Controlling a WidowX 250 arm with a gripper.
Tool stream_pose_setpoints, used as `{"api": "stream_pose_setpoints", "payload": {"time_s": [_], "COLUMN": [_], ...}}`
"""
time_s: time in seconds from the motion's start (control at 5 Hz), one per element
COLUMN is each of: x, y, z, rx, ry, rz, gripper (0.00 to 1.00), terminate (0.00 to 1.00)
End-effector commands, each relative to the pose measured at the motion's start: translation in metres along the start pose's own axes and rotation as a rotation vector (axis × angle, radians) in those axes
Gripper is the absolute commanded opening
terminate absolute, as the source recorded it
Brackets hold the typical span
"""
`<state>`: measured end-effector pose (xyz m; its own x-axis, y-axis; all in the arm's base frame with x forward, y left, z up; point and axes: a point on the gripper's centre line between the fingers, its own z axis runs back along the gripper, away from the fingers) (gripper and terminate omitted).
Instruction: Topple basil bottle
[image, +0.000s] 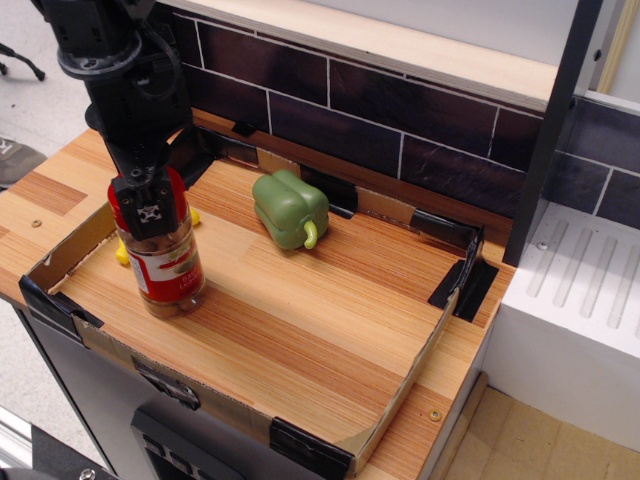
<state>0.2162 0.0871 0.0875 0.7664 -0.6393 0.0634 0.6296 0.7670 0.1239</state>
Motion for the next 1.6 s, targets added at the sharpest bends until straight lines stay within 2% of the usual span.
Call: {"api": "stream_pose_setpoints", "payload": {"time_s": [0.0,0.2,0.4,0.6,0.8,1.0,1.2,1.4], "x": [0.004,0.004,0.012,0.02,0.028,0.036,0.044,0.055], "y": [0.01,0.008,0.003,-0.007,-0.017,-0.027,-0.038,-0.05], "z": [0.007,0.008,0.004,-0.001,-0.005,-0.013,-0.025,-0.035], "rx": [0.028,-0.013,-0.007,0.109,0.197,0.242,0.269,0.239], "ry": [-0.013,0.009,0.061,0.103,0.124,0.162,0.232,0.317], "rz": [-0.194,-0.332,-0.366,-0.312,-0.281,-0.247,-0.221,-0.186], "gripper": [0.0,0.0,0.0,0.0,0.0,0.0,0.0,0.0], "terminate": [0.0,0.0,0.0,0.0,0.0,0.0,0.0,0.0]}}
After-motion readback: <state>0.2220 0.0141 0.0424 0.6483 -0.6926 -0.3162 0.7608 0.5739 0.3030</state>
